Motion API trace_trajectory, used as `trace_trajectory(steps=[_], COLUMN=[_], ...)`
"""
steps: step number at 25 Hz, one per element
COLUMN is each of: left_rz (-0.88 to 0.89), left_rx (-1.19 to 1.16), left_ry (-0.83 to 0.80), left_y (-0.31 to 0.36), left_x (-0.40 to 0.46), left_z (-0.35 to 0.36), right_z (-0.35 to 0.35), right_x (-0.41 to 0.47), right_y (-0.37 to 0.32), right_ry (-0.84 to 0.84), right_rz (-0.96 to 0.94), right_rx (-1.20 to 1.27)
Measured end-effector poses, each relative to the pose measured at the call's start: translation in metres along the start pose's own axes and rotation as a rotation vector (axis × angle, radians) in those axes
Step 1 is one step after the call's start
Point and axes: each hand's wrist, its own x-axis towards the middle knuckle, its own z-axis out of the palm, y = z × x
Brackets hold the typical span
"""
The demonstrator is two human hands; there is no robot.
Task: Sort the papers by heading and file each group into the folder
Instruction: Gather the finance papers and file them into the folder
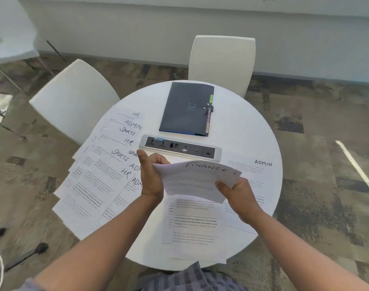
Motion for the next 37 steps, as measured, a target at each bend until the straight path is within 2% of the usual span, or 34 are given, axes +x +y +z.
trace_trajectory(steps=[2, 6, 16, 18, 20, 22, 25, 27, 29, 31, 34, 37], left_rz=[-0.027, -0.111, -0.154, -0.109, -0.073, -0.063, -0.178, -0.295, -0.371, -0.399, -0.412, -0.432], left_rx=[-0.019, 0.026, 0.027, -0.001, -0.034, 0.028, 0.063, 0.035, 0.009, -0.073, -0.312, -0.462], left_ry=[0.042, 0.004, 0.013, -0.041, -0.152, -0.282, -0.461, -0.521, -0.450, -0.300, -0.122, -0.068], left_y=[-0.001, -0.012, -0.011, -0.011, -0.006, -0.003, -0.002, -0.005, -0.006, -0.007, -0.008, -0.007], left_x=[0.003, 0.001, -0.002, 0.003, 0.007, 0.010, 0.010, 0.009, 0.012, 0.020, 0.032, 0.031], left_z=[0.001, -0.003, -0.002, -0.004, -0.007, -0.010, -0.012, -0.011, -0.010, -0.010, -0.011, -0.001], right_z=[0.000, 0.004, 0.004, -0.003, -0.014, -0.025, -0.030, -0.032, -0.037, -0.044, -0.045, -0.014], right_x=[0.001, 0.001, 0.016, 0.022, 0.030, 0.035, 0.041, 0.043, 0.044, 0.041, 0.028, 0.011], right_y=[-0.001, 0.009, 0.014, 0.006, -0.007, -0.019, -0.029, -0.036, -0.040, -0.036, -0.020, -0.007], right_ry=[-0.015, -0.066, -0.051, -0.019, -0.018, -0.053, -0.087, -0.106, -0.154, -0.219, -0.313, -0.304], right_rz=[-0.007, 0.033, 0.110, 0.110, 0.098, 0.096, 0.100, 0.097, 0.127, 0.208, 0.330, 0.331], right_rx=[-0.001, -0.055, -0.032, 0.027, 0.096, 0.171, 0.249, 0.269, 0.230, 0.190, 0.452, 0.652])
